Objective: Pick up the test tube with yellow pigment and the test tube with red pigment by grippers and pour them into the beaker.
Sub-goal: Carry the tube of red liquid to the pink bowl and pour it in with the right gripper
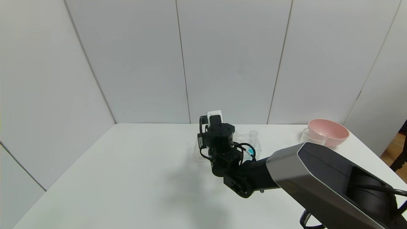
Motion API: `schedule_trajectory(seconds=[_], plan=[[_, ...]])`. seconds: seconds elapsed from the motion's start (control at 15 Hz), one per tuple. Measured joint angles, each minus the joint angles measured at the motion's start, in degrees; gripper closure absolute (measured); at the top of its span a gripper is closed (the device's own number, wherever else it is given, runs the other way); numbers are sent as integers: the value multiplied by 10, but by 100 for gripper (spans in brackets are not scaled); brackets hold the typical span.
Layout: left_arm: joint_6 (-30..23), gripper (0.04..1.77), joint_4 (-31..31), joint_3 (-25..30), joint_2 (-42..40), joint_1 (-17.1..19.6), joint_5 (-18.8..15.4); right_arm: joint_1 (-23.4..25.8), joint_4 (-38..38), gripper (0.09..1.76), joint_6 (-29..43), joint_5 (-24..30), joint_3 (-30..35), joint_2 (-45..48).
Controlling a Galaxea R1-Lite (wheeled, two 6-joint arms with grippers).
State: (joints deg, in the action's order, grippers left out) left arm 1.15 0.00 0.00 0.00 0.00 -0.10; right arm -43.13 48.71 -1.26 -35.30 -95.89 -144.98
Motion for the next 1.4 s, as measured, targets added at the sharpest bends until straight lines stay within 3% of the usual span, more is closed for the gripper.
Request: schedule_trajectory(seconds=[0.87, 1.4], plan=[[0, 5, 0, 0, 0, 0, 0, 9, -55, 132, -7, 0, 7, 100], [0, 5, 0, 0, 0, 0, 0, 73, -56, 132, -5, 13, 76, 175]])
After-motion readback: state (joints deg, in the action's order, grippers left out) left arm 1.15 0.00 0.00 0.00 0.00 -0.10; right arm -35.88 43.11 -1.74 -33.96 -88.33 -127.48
